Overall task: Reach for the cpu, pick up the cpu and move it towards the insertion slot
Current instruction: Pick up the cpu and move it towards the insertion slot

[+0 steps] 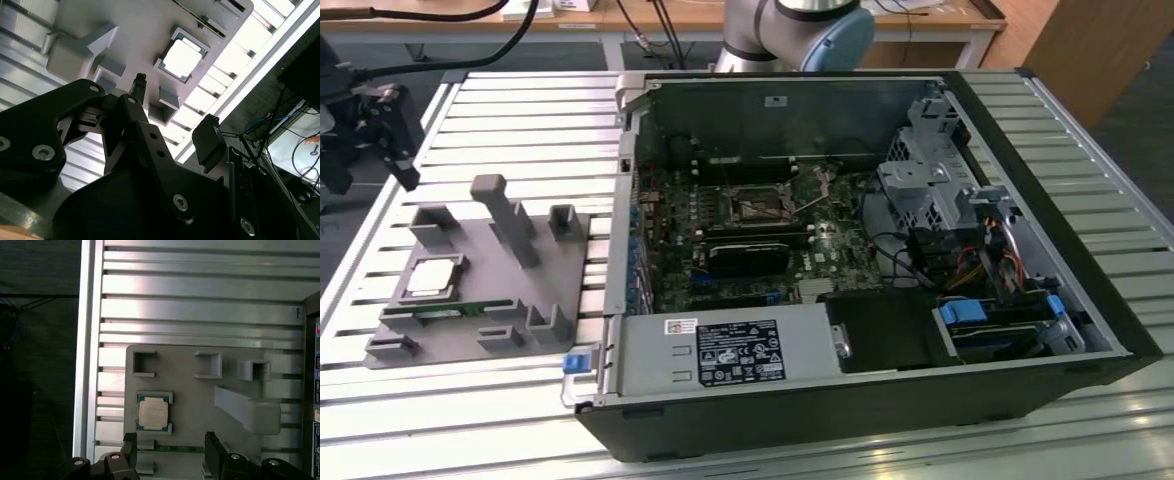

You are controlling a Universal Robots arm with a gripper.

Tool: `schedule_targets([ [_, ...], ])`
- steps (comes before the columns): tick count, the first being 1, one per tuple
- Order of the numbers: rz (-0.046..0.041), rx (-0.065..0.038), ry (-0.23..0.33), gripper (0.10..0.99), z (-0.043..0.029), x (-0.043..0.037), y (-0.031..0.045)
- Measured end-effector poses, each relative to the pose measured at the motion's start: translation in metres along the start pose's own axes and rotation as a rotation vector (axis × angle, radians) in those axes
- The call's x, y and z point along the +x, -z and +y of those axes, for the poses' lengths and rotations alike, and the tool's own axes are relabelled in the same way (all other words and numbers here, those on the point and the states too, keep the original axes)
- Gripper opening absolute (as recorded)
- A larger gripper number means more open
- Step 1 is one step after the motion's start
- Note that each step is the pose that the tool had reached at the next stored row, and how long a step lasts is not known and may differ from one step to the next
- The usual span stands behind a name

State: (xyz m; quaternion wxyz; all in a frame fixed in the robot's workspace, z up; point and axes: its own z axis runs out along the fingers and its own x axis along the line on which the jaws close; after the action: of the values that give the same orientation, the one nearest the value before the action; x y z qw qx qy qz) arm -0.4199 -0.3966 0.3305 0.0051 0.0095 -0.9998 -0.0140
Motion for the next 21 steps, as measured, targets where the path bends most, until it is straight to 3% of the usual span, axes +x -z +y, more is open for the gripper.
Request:
schedule_targets([
  [21, 0.0000, 0.001, 0.000, 0.647, -0.0001, 0.0036, -0.0063],
])
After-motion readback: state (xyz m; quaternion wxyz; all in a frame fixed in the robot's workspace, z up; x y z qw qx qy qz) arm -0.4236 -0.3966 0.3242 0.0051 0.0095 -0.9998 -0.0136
